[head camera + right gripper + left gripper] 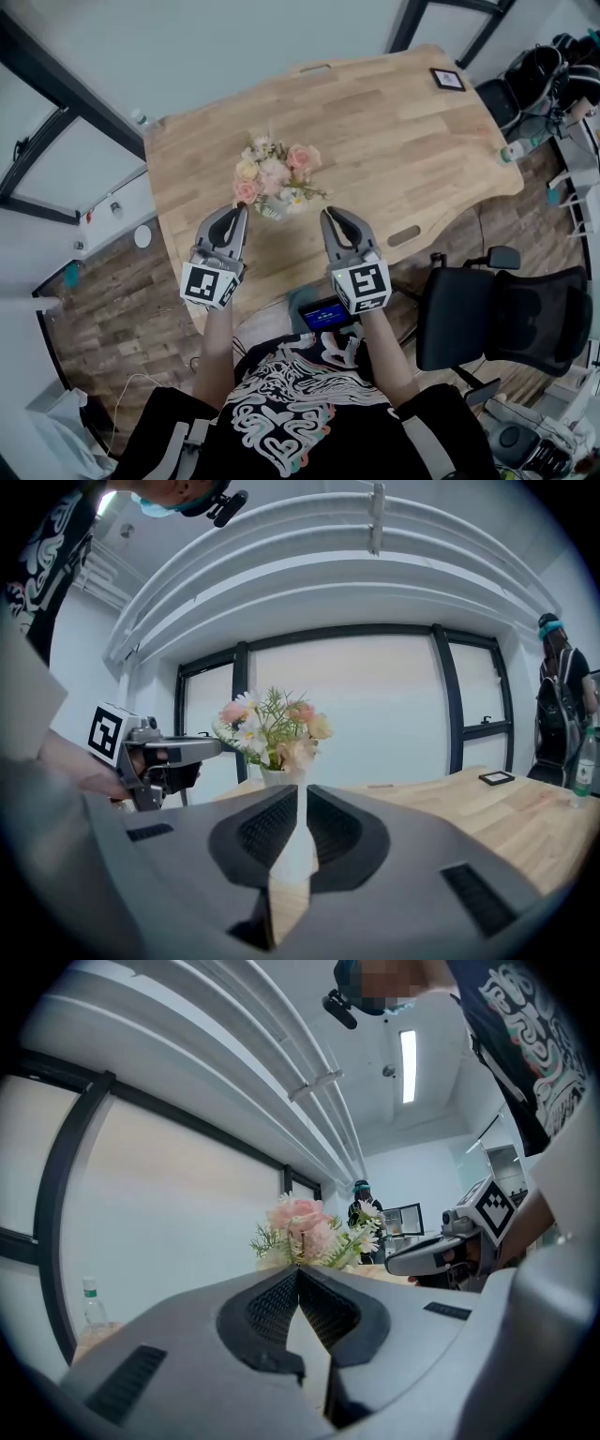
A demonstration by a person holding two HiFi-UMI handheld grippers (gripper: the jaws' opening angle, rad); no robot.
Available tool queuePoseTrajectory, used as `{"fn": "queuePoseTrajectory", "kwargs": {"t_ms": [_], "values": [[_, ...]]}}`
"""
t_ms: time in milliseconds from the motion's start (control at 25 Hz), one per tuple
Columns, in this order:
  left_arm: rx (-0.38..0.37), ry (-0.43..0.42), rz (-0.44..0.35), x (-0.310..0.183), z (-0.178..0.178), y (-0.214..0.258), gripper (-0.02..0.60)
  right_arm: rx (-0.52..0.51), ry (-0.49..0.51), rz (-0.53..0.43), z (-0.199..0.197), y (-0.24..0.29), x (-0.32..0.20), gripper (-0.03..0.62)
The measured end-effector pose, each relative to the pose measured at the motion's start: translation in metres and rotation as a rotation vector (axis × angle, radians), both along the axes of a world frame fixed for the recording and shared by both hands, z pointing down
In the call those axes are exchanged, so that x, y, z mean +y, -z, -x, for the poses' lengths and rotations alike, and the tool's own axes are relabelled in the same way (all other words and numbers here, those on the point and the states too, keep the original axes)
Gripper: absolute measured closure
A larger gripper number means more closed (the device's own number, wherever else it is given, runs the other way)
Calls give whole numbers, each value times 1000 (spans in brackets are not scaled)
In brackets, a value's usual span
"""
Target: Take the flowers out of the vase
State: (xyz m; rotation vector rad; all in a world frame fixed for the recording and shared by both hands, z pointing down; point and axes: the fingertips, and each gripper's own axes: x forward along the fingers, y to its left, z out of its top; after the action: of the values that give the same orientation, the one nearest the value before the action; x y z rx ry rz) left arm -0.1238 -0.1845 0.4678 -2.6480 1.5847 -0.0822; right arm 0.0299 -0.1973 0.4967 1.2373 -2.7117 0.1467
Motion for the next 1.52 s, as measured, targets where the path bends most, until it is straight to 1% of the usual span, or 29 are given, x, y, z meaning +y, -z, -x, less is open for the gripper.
{"fn": "queuePoseTrajectory", "kwargs": {"t_ms": [120,280,320,360,440,480,560,600,640,680,720,760,800,840,960,1000,1080,1120,1200,1240,1520], "values": [[13,-27,-17,-7,-2,1,578,17,1,-1,2,-8,-12,586],[30,-54,-19,-12,-5,-3,578,29,1,28,4,-21,-24,583],[31,-62,-18,-12,-5,-3,578,31,9,34,6,-23,-26,573],[36,-71,-19,-13,-4,-3,578,33,19,38,8,-24,-28,537],[58,-94,-30,-13,-4,-1,577,37,44,42,14,-27,-30,532],[72,-106,-37,-13,-3,0,577,43,58,42,17,-30,-31,502],[96,-134,-38,-13,-2,0,575,58,86,43,23,-35,-32,483],[103,-152,-32,-13,-2,-1,561,62,99,47,27,-37,-32,454],[106,-173,-25,-14,-3,-2,517,64,113,52,31,-39,-33,448],[107,-196,-20,-14,-4,-2,514,65,126,57,34,-41,-34,440],[106,-219,-15,-14,-5,-3,481,66,138,63,38,-43,-35,402],[102,-240,-10,-15,-7,-4,436,67,147,68,40,-44,-36,385],[94,-258,-3,-16,-10,-5,427,68,154,72,42,-46,-37,380],[83,-274,5,-17,-12,-7,381,69,161,75,45,-47,-38,344],[64,-314,20,-22,-16,-10,287,79,187,74,54,-51,-42,313],[66,-328,21,-24,-17,-10,263,82,195,71,58,-52,-44,313],[73,-361,21,-27,-20,-8,245,88,207,63,64,-52,-48,311],[72,-375,24,-30,-22,-8,233,92,214,60,66,-52,-50,271],[65,-397,28,-35,-25,-8,227,101,233,55,72,-54,-55,261],[62,-405,26,-38,-26,-7,218,106,242,51,75,-55,-57,236],[43,-439,1,-49,-31,-3,218,123,274,22,93,-51,-74,232]]}}
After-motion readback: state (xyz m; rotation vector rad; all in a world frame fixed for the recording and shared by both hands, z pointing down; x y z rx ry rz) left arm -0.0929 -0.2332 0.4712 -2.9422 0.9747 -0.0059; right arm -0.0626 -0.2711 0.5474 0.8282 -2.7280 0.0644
